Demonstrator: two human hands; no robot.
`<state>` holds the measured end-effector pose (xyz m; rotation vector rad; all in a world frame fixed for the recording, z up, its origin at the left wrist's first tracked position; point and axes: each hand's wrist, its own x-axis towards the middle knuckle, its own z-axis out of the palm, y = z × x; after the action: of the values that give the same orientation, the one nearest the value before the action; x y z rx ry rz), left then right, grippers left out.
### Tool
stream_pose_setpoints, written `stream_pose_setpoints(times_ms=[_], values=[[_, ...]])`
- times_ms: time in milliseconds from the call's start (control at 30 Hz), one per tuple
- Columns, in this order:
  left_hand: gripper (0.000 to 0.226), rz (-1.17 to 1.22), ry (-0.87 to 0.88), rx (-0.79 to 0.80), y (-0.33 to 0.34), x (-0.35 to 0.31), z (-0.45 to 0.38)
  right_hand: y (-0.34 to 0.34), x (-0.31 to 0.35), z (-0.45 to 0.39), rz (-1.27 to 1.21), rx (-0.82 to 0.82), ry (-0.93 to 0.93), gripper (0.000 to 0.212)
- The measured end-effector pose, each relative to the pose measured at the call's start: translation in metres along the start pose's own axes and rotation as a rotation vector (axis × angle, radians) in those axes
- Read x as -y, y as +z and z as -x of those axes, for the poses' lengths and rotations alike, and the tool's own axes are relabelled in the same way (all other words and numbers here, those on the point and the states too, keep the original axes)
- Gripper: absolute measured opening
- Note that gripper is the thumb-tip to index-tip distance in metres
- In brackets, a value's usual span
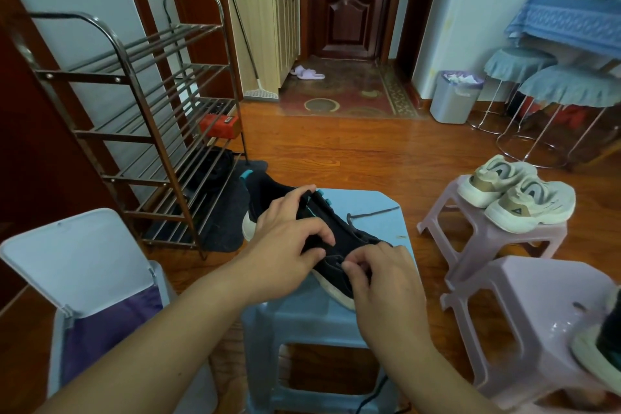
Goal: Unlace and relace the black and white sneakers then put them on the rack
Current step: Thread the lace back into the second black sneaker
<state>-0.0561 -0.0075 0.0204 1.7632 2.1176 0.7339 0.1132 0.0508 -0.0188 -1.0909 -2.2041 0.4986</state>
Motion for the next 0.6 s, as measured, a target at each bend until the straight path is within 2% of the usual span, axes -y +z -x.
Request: stream_pose_setpoints(times_ms=[100, 267, 500, 600], values=[[0.03, 0.019, 0.067, -0.007, 0.001, 0.005, 0.003, 0.001, 0.002, -0.002, 0.001, -0.035, 0.004, 0.01], [0.022, -0.032, 0.163, -0.15, 0.013, 0.007, 0.001, -0.004, -0.002, -0.008, -0.025, 0.047, 0.011, 0.006], [0.013, 0.048, 0.157, -0.21, 0.017, 0.011, -0.003, -0.018, 0.005, -0.016, -0.031, 0.185, 0.046, 0.016], [0.008, -0.017, 0.211, -0.237, 0.012, 0.01, -0.003, -0.021, 0.009, -0.019, 0.018, 0.224, 0.041, 0.019]])
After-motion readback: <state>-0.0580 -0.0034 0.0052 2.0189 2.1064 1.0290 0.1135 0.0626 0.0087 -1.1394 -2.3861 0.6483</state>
